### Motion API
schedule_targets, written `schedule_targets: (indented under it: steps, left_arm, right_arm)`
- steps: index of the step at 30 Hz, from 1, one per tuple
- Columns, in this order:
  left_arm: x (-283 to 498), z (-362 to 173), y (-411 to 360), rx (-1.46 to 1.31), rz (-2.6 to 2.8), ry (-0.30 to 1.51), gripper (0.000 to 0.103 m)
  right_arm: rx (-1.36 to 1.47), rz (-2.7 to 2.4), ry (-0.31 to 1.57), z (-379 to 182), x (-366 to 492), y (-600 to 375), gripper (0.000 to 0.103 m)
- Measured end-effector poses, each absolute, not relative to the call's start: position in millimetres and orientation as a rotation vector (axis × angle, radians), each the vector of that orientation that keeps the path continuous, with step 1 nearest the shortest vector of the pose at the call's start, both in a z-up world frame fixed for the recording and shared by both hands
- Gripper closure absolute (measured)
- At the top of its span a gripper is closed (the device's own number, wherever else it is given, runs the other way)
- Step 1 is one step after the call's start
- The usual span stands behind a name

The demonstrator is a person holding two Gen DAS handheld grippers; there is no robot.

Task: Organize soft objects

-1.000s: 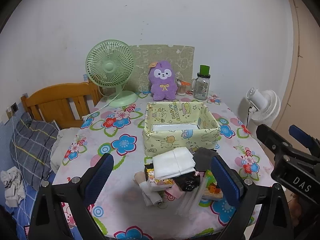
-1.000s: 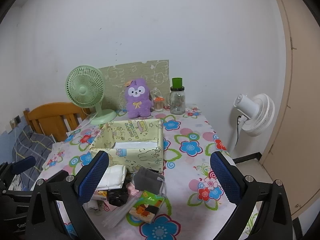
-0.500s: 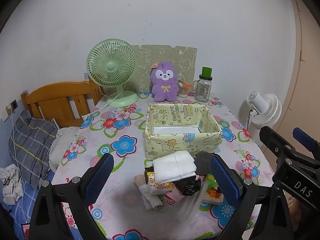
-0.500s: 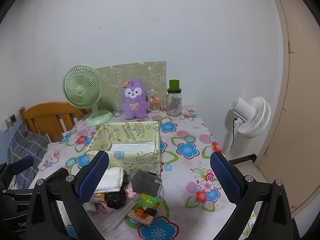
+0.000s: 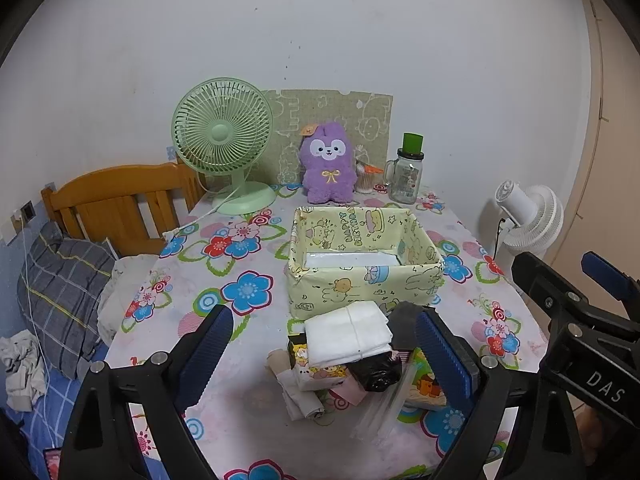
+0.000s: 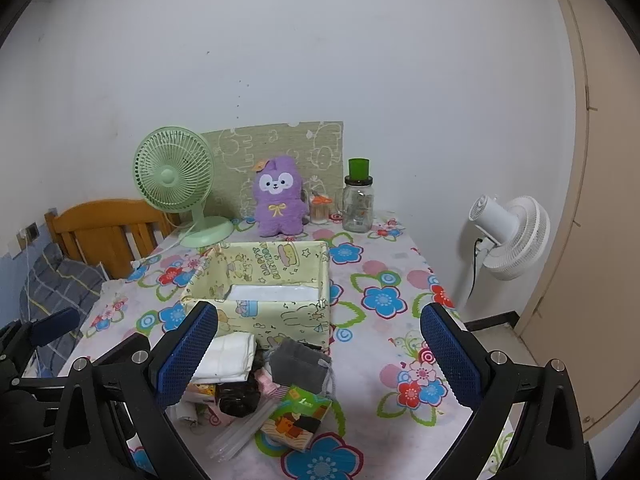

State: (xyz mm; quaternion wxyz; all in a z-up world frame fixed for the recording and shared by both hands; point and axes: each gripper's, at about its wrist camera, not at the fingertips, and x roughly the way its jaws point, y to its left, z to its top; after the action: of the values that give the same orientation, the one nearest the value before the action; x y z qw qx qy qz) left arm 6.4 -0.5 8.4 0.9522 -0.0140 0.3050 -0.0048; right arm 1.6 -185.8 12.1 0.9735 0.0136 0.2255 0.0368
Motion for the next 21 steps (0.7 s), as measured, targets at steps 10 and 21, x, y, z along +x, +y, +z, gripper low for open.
schedule_targets:
  steps: [10, 21]
  left_arm:
    - [6.8, 10.1, -0.8, -0.021, -0.004, 0.618, 0.01]
    - [5.6, 13.2, -2.4, -0.009, -0.003, 0.604, 0.01]
  right_arm:
    - [0.029, 0.067, 0.454, 14.2, 1.0, -187.1, 0.001]
    - [0.028, 0.07, 0.444, 14.6, -1.2, -186.5, 0.001]
